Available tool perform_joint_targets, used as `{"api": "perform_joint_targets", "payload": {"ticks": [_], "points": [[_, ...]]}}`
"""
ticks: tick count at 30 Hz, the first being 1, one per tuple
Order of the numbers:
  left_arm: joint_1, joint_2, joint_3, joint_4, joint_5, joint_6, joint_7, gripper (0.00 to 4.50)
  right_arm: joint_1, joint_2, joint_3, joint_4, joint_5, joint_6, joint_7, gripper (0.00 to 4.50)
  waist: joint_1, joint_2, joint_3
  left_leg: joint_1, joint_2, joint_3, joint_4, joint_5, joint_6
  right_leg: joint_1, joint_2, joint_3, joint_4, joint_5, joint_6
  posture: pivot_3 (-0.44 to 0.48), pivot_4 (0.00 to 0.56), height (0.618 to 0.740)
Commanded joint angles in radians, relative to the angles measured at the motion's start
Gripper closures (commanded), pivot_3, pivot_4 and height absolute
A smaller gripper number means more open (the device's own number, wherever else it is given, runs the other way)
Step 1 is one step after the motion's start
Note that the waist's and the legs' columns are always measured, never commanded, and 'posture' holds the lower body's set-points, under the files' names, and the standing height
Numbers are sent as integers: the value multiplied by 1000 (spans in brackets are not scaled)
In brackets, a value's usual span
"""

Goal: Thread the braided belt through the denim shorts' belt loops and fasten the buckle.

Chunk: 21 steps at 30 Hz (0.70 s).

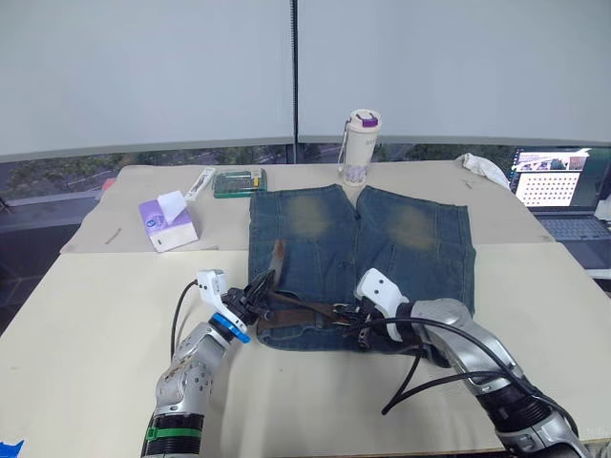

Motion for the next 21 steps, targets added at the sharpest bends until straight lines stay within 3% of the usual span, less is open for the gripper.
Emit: {"api": "perform_joint_targets", "payload": {"ticks": [1,11,21], "points": [[-15,34,-27,-77,56,-109,-65,4500,48,-20,109,134,-93,90,-30,4433,0,-1,-1,0,0,0,0,0,0,0,0,0,0,0,0,0,150,740],[-207,-4,-113,-134,93,-165,-69,4500,45,-36,137,170,-131,86,-15,4433,-2,-2,-5,4,2,1,0,-2,1,2,1,-1,-3,-1,-2,0,150,740],[-279,-99,-24,-198,-103,-62,52,4500,64,-37,131,158,-124,97,-28,4433,-2,-4,-4,3,3,1,0,-2,0,3,1,0,-1,-1,-2,0,150,740]]}}
